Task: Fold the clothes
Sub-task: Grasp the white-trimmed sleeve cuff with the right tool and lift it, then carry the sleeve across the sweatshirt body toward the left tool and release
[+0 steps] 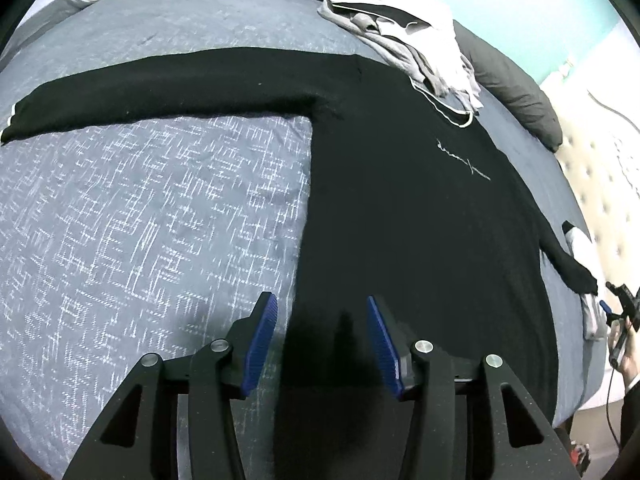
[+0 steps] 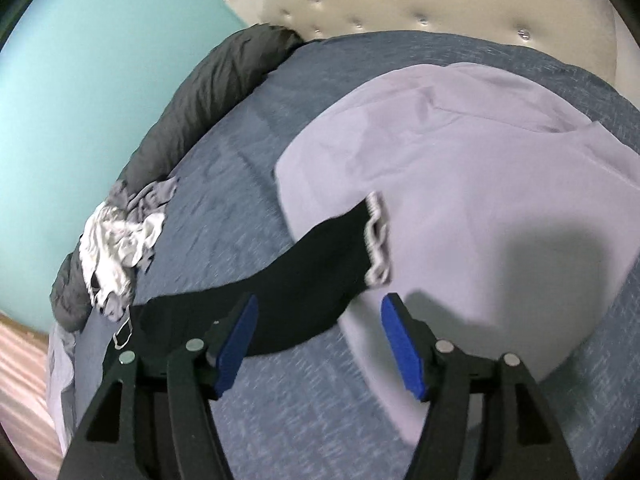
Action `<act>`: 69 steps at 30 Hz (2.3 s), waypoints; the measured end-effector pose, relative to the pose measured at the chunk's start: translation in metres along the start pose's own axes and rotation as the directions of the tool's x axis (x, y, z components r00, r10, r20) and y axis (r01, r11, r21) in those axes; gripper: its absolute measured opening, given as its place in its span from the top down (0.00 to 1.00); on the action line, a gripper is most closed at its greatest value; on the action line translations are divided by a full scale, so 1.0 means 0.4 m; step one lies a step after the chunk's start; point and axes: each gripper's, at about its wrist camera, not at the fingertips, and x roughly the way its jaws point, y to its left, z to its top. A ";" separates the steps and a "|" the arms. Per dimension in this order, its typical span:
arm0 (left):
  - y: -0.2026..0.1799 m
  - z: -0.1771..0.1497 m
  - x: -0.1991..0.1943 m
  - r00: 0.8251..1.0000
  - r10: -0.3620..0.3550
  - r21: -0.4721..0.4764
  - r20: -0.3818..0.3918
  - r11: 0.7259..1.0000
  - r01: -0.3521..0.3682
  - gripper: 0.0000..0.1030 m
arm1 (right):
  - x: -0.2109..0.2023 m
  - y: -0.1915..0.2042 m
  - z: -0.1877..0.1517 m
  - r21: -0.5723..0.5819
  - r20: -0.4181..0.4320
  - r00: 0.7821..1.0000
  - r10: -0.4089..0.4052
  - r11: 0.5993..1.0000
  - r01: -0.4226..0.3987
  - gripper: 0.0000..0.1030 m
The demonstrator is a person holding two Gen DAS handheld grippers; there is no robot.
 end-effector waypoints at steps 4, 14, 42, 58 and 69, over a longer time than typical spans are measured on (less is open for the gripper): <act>-0.017 -0.002 0.017 1.000 0.009 0.009 0.016 1.000 -0.009 0.50 | 0.025 -0.025 0.022 0.038 0.006 1.000 -0.013 0.999 0.012 0.36; -0.021 -0.009 0.038 0.998 0.012 -0.025 0.061 1.000 -0.011 0.47 | 0.074 -0.008 0.039 -0.038 0.023 0.999 -0.031 0.999 0.031 0.36; 0.007 -0.047 0.005 0.987 -0.011 -0.011 0.159 1.000 0.013 0.46 | -0.031 0.340 -0.009 -0.379 0.099 0.995 0.031 0.925 0.009 0.94; 0.039 -0.078 -0.047 0.981 0.003 0.013 0.195 1.000 -0.006 0.40 | -0.137 0.870 -0.234 -0.576 -0.074 0.942 0.327 0.757 -0.308 0.95; 0.055 -0.094 -0.078 0.977 -0.013 0.007 0.215 1.000 0.012 0.40 | -0.123 1.156 -0.601 -0.666 -0.359 0.849 0.388 0.530 -0.524 0.95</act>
